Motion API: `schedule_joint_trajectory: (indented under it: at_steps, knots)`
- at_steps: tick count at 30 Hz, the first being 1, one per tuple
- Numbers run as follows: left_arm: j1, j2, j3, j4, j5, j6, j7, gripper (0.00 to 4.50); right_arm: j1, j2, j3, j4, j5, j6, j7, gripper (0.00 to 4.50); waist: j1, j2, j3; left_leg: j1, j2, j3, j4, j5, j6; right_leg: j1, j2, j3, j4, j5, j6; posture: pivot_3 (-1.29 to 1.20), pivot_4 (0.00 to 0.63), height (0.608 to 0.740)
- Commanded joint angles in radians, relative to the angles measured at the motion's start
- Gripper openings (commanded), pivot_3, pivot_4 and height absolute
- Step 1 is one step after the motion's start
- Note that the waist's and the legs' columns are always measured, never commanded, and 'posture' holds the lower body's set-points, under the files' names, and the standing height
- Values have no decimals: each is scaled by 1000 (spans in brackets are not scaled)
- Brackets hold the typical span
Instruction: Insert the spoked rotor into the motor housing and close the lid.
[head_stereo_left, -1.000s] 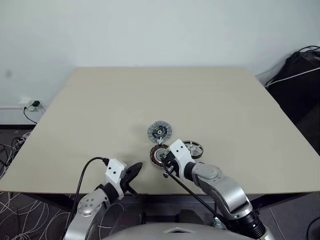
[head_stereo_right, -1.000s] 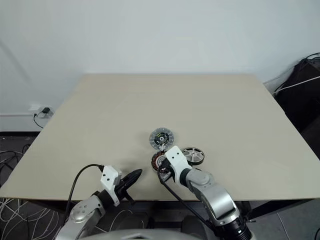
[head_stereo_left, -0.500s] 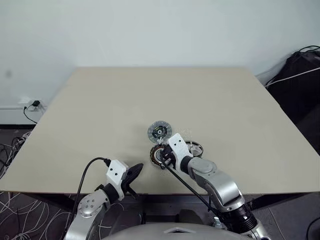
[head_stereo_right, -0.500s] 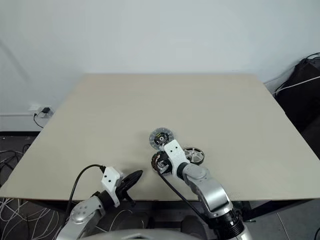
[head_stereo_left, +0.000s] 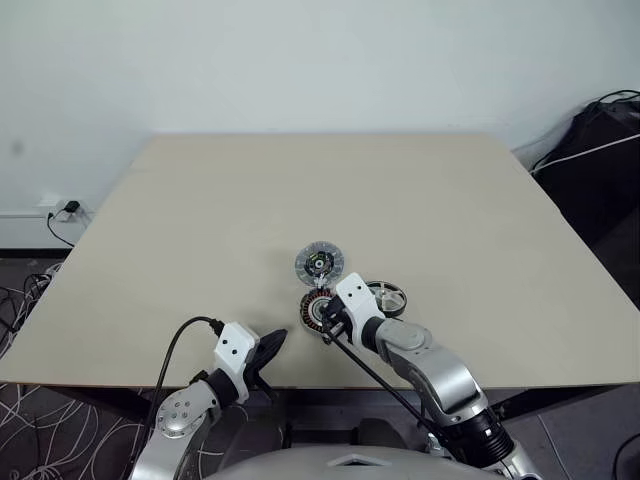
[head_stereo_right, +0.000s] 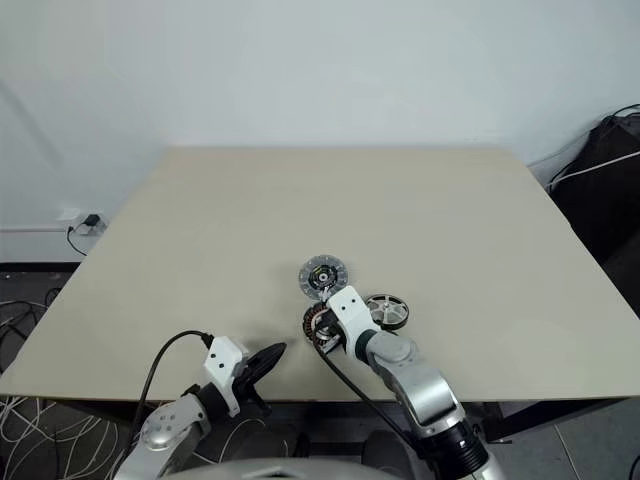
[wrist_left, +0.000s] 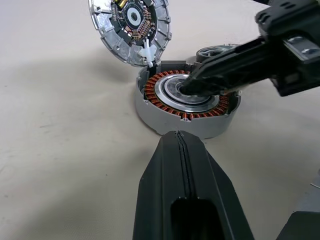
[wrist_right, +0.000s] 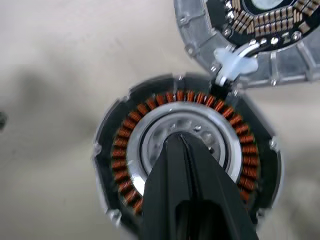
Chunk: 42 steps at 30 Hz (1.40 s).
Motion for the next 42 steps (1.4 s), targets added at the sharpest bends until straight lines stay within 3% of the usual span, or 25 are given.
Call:
schedule_joint_trajectory:
  at_steps: [1,11,15,19,22,31,42]
  knots:
    - [-13,5,1,-7,-4,-19,-9,0,16,-12,-24,-73,16,9,9,12,0,0,0,0,0,0,0,0,0,0,0,0,0,0,0,0,0,740]
    - [-20,7,0,-4,-3,-16,-16,0,2,36,-51,-102,17,-51,-25,12,0,0,0,0,0,0,0,0,0,0,0,0,0,0,0,0,0,740]
    - [-17,2,5,-12,-7,-8,-9,0,25,60,-119,-98,22,-145,-56,12,1,0,0,0,0,0,0,0,0,0,0,0,0,0,0,0,0,740]
    - [-16,6,13,-24,-12,12,-3,0,90,63,-274,-142,65,-172,-89,12,5,0,0,0,0,0,0,0,0,0,0,0,0,0,0,0,0,740]
    - [-17,10,15,-31,-16,24,-2,0,143,53,-375,-172,92,-166,-104,606,5,0,0,0,0,0,0,0,0,0,0,0,0,0,0,0,0,740]
    - [-33,16,9,-26,-21,45,-15,0,258,103,-551,-250,191,-83,-171,3535,-2,3,-1,0,1,0,0,0,0,0,-4,1,1,0,0,0,0,740]
    - [-44,19,10,-40,-26,77,-21,0,194,359,-740,-240,550,163,-333,3535,-2,7,0,0,0,1,0,0,0,-1,-5,3,1,0,0,0,0,740]
